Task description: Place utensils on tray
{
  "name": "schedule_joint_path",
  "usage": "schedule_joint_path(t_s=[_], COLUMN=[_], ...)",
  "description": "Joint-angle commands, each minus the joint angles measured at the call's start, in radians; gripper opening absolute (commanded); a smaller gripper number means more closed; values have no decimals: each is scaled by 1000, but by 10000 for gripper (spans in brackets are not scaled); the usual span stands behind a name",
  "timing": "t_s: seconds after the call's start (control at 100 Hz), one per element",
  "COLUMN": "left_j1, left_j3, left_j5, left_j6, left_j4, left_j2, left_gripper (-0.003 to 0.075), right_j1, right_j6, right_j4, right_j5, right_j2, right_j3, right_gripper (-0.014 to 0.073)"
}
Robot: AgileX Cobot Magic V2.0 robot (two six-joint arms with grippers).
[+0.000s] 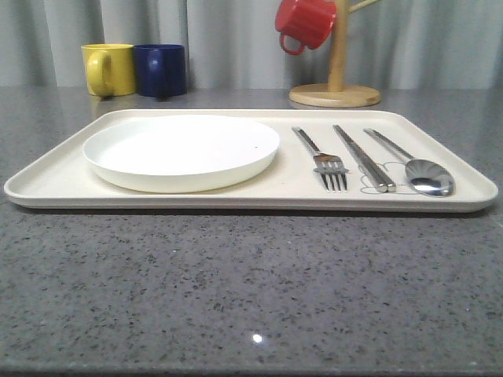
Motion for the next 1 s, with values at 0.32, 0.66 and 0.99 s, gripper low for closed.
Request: schedule_joint_path(t_s=[0.32, 0.66, 0.99], left_j1=[-9, -9, -9], left_j3=[-27, -27, -27], left_j5=[-71, -71, -71], left_j6=[0, 0, 0], left_j4=[-4, -4, -4], left_j2=[3, 6, 6], left_gripper=[-18, -18, -18], right_j1=[-48, -52, -52], right_j6=[-74, -74, -74], right_j4=[51, 28, 28], right_j5=[-126, -302, -301], right_j2=[-295, -286, -286], right_j3=[207, 312, 312], right_gripper=[-68, -68, -68])
